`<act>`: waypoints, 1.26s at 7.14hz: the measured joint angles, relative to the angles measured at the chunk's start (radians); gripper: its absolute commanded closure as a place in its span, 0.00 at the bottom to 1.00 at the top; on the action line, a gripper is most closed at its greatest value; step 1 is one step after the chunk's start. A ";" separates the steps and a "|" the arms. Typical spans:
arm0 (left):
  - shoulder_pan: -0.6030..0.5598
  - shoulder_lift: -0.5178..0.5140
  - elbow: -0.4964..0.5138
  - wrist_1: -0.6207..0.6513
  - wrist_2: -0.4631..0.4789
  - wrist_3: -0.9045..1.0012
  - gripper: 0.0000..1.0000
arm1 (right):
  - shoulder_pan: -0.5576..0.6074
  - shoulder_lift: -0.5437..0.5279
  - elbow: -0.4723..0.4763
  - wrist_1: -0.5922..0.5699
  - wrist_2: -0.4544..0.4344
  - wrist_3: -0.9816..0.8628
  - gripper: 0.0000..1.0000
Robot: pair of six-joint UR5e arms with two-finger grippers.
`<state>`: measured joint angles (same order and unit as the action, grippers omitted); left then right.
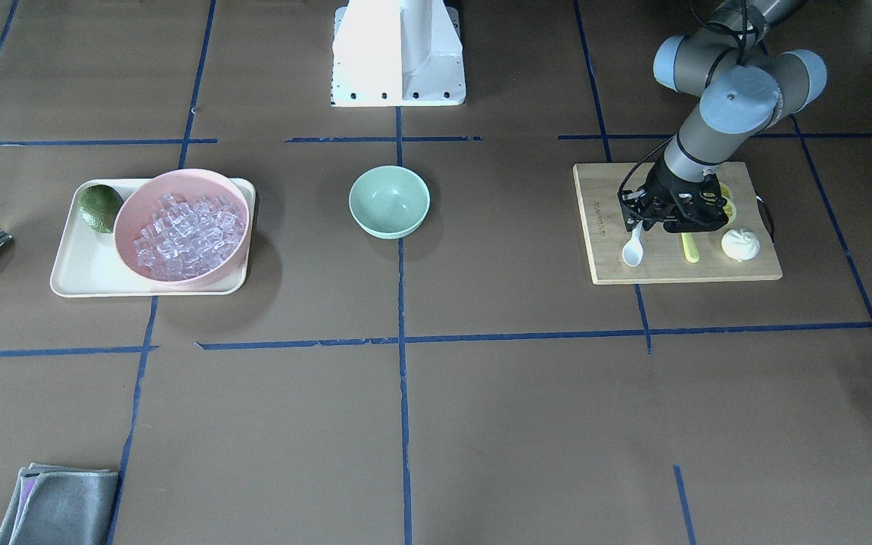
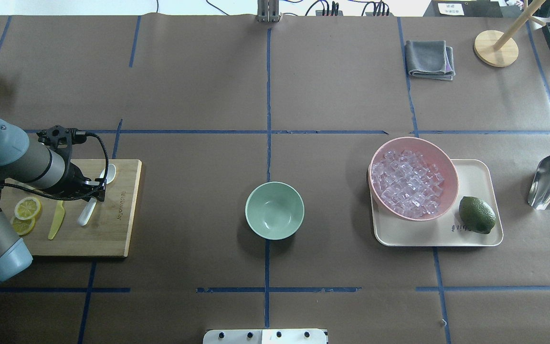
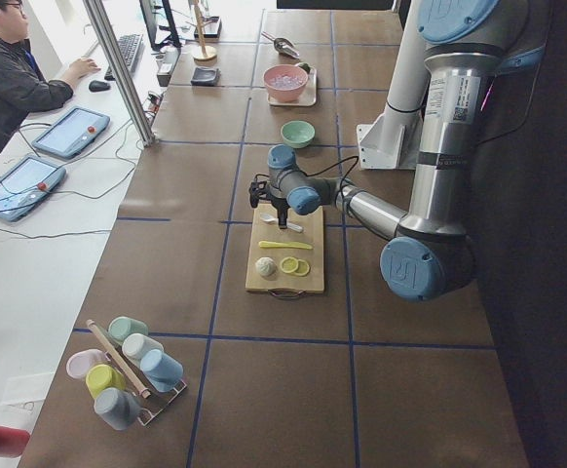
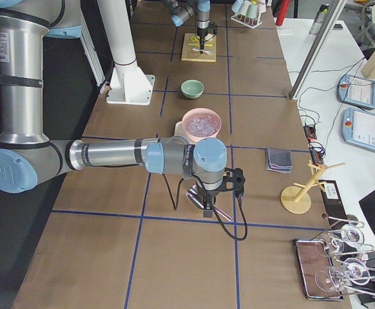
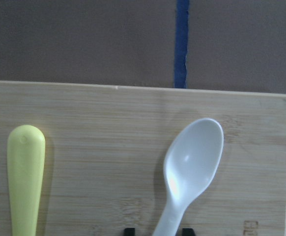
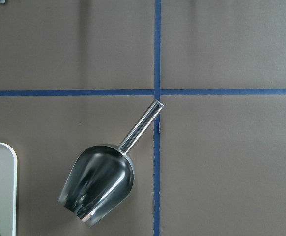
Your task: Put spoon and ice into bowl
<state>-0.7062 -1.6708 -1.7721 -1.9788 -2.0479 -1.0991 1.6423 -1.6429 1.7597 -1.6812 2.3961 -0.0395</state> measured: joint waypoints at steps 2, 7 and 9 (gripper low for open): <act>-0.002 0.004 -0.005 0.001 -0.001 -0.001 1.00 | 0.000 0.000 0.002 0.000 0.000 0.000 0.00; -0.025 -0.002 -0.085 0.064 -0.057 -0.001 1.00 | -0.001 0.003 0.006 0.000 0.006 0.012 0.00; -0.036 -0.100 -0.183 0.282 -0.083 -0.018 1.00 | -0.002 0.006 0.011 0.002 0.046 0.059 0.00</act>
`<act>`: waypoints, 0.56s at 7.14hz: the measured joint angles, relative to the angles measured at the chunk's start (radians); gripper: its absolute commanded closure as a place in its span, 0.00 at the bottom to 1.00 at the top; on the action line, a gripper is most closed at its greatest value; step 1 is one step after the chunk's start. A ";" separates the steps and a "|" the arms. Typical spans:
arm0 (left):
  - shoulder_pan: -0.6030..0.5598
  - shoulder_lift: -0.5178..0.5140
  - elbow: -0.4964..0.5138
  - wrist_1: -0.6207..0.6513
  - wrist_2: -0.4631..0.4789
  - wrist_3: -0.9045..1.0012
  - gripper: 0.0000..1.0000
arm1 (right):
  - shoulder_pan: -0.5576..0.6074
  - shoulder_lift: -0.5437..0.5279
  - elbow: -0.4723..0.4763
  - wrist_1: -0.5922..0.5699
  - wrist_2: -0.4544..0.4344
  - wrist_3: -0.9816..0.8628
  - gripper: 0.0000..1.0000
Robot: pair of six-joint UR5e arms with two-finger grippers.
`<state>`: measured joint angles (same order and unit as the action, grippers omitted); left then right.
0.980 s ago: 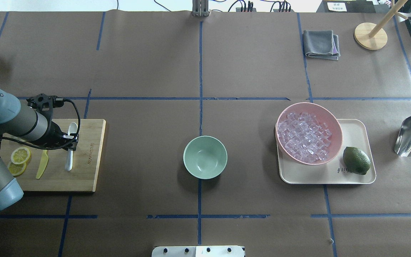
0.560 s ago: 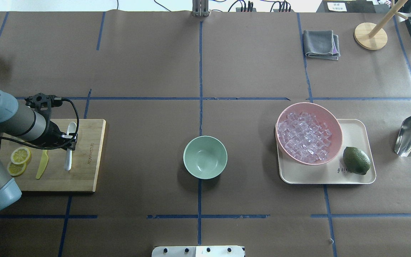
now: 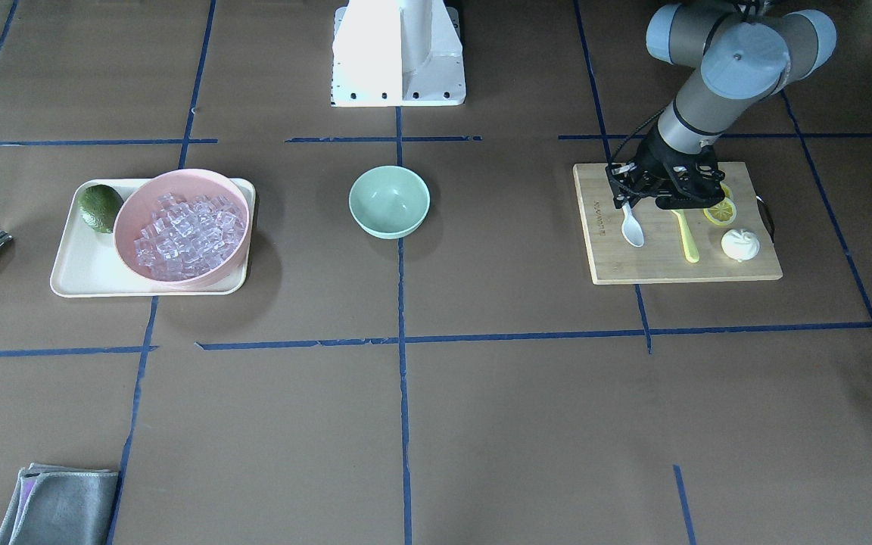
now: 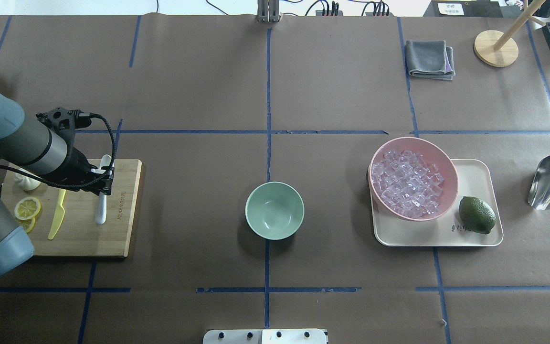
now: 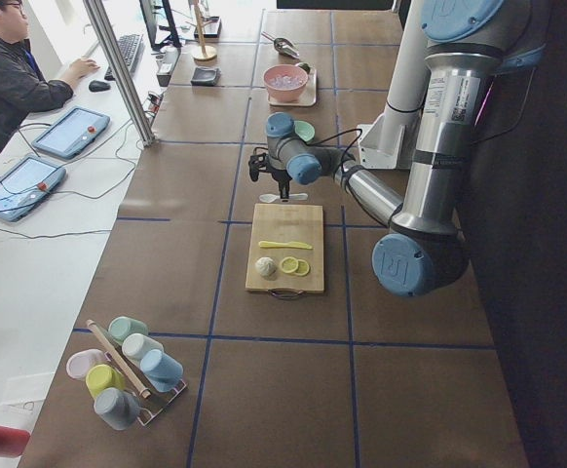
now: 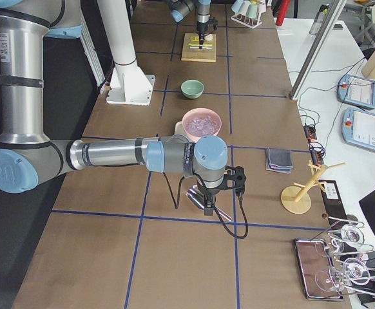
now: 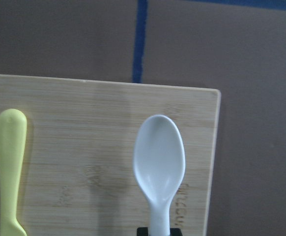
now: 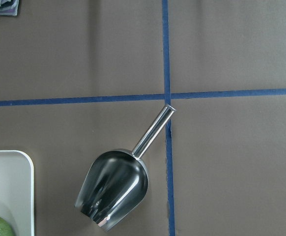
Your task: Put spoon and ice into bowl
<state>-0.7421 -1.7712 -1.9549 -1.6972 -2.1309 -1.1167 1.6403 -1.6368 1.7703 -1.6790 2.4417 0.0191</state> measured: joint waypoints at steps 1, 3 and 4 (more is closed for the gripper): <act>0.022 -0.083 -0.028 0.092 0.000 -0.061 1.00 | -0.004 0.001 0.007 0.001 0.014 0.012 0.00; 0.140 -0.224 -0.037 0.152 0.045 -0.252 1.00 | -0.038 0.003 0.048 0.002 0.017 0.059 0.00; 0.206 -0.277 -0.032 0.159 0.085 -0.333 1.00 | -0.071 0.004 0.087 0.001 0.015 0.125 0.00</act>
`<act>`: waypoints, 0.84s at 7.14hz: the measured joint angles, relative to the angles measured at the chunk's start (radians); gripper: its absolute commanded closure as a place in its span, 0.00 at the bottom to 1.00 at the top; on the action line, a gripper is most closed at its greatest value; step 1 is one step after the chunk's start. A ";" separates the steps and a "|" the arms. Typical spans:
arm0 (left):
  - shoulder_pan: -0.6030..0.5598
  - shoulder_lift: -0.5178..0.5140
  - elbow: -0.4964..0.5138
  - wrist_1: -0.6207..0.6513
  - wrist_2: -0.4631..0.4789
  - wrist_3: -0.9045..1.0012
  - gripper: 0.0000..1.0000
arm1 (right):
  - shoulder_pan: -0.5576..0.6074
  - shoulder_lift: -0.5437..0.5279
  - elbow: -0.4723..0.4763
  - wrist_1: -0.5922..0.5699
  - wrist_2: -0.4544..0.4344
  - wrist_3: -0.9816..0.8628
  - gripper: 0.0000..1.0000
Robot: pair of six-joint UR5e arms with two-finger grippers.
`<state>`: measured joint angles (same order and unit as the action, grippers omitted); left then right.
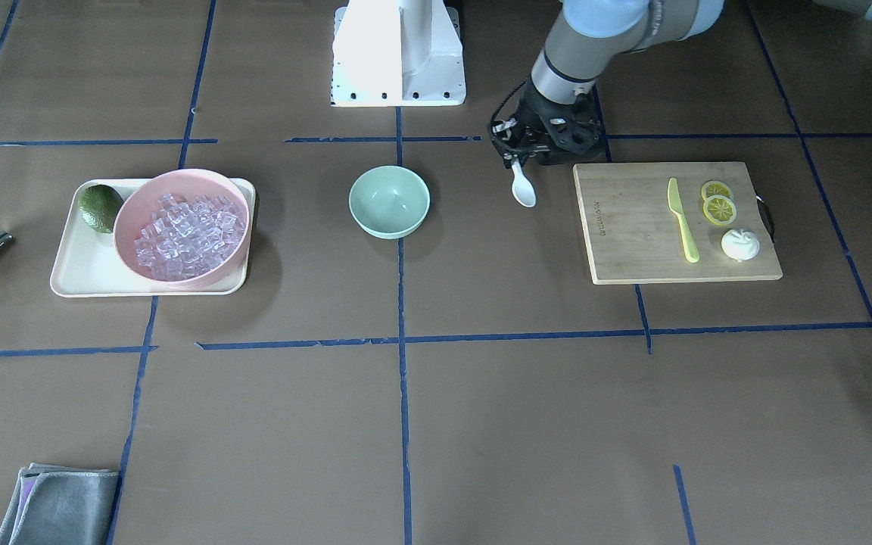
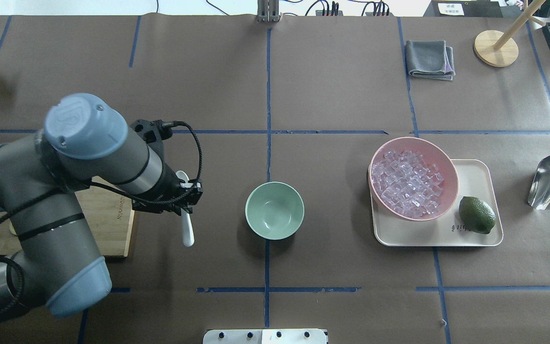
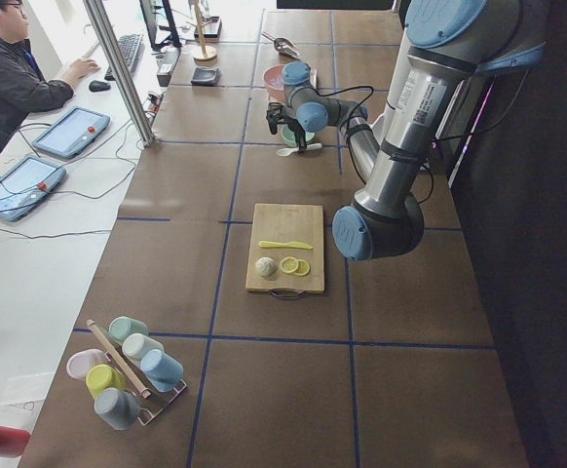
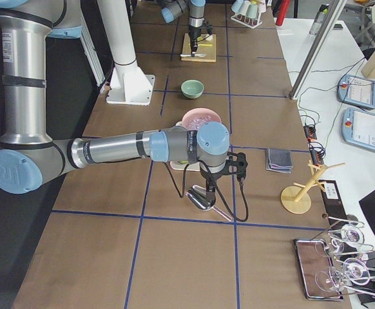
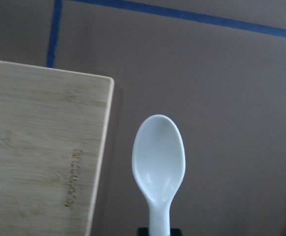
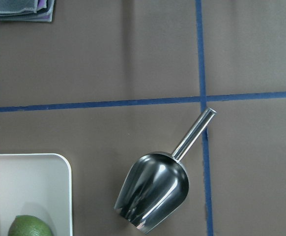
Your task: Put spoon and ice into bowl
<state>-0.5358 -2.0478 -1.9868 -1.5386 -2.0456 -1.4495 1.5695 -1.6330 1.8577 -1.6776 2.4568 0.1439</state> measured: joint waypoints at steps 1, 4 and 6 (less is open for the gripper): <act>0.046 -0.046 0.011 0.015 0.029 -0.050 1.00 | -0.031 0.000 0.042 0.000 -0.001 0.066 0.00; 0.078 -0.218 0.148 0.072 0.056 -0.079 1.00 | -0.128 0.007 0.154 -0.001 0.002 0.246 0.00; 0.095 -0.313 0.269 0.067 0.067 -0.074 1.00 | -0.185 0.031 0.207 -0.001 0.005 0.350 0.00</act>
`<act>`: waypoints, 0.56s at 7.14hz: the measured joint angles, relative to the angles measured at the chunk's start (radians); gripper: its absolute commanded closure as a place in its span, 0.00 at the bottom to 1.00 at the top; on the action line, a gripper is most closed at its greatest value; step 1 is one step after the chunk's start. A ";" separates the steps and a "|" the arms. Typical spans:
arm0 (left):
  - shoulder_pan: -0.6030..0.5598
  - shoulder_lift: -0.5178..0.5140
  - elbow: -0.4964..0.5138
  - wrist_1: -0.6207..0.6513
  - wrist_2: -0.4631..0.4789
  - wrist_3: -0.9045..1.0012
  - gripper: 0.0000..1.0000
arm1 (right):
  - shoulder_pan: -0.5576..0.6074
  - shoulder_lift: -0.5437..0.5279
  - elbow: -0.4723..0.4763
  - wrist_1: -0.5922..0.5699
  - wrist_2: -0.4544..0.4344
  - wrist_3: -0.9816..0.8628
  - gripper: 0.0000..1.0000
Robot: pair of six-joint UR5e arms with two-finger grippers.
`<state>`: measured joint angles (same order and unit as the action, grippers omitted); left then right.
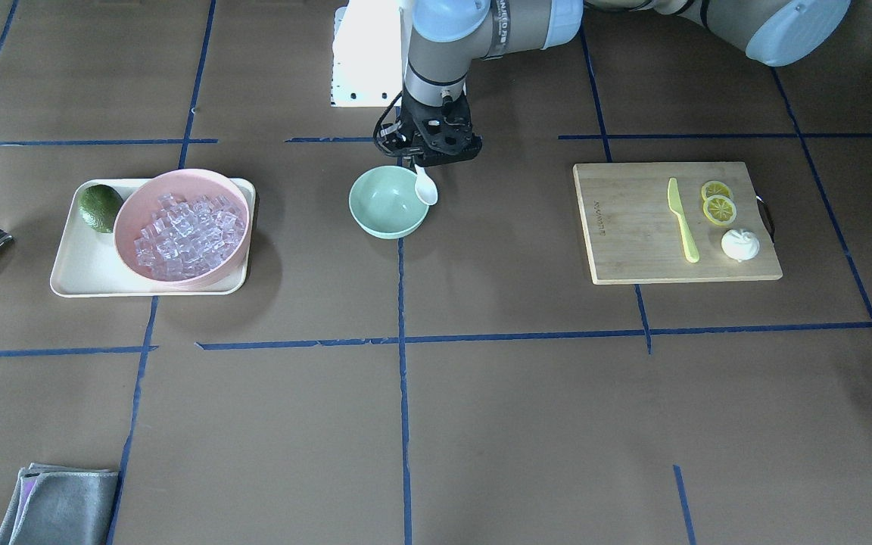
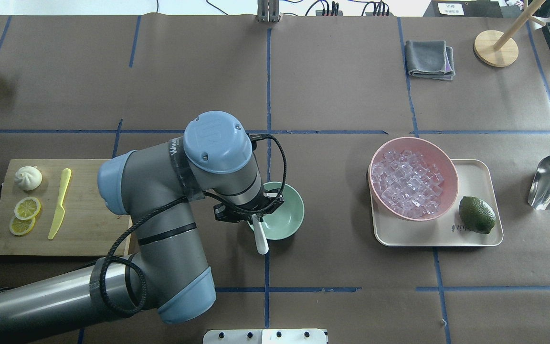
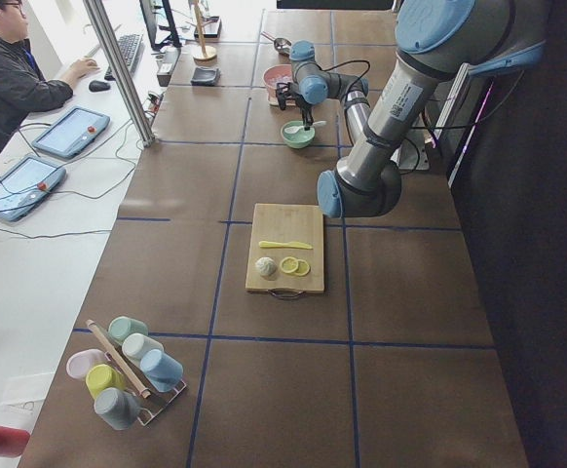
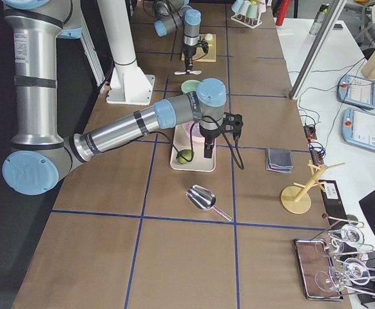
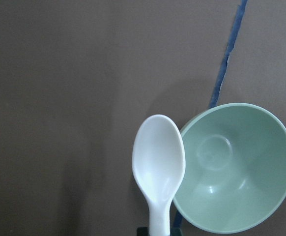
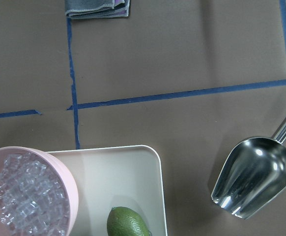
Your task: Put spoon and ice into bowl
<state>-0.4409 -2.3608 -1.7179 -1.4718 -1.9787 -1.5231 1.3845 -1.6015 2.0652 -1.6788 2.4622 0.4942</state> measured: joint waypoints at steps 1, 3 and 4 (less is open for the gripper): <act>0.005 -0.029 0.035 -0.002 0.002 0.003 1.00 | -0.024 0.017 0.016 0.000 0.000 0.034 0.00; 0.008 -0.070 0.093 -0.022 0.003 0.006 0.92 | -0.061 0.046 0.033 -0.001 0.000 0.090 0.00; 0.013 -0.081 0.120 -0.041 0.003 0.006 0.46 | -0.077 0.053 0.043 -0.001 -0.001 0.112 0.00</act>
<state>-0.4275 -2.4417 -1.5976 -1.5129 -1.9758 -1.5172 1.3074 -1.5490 2.1085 -1.6797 2.4614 0.6058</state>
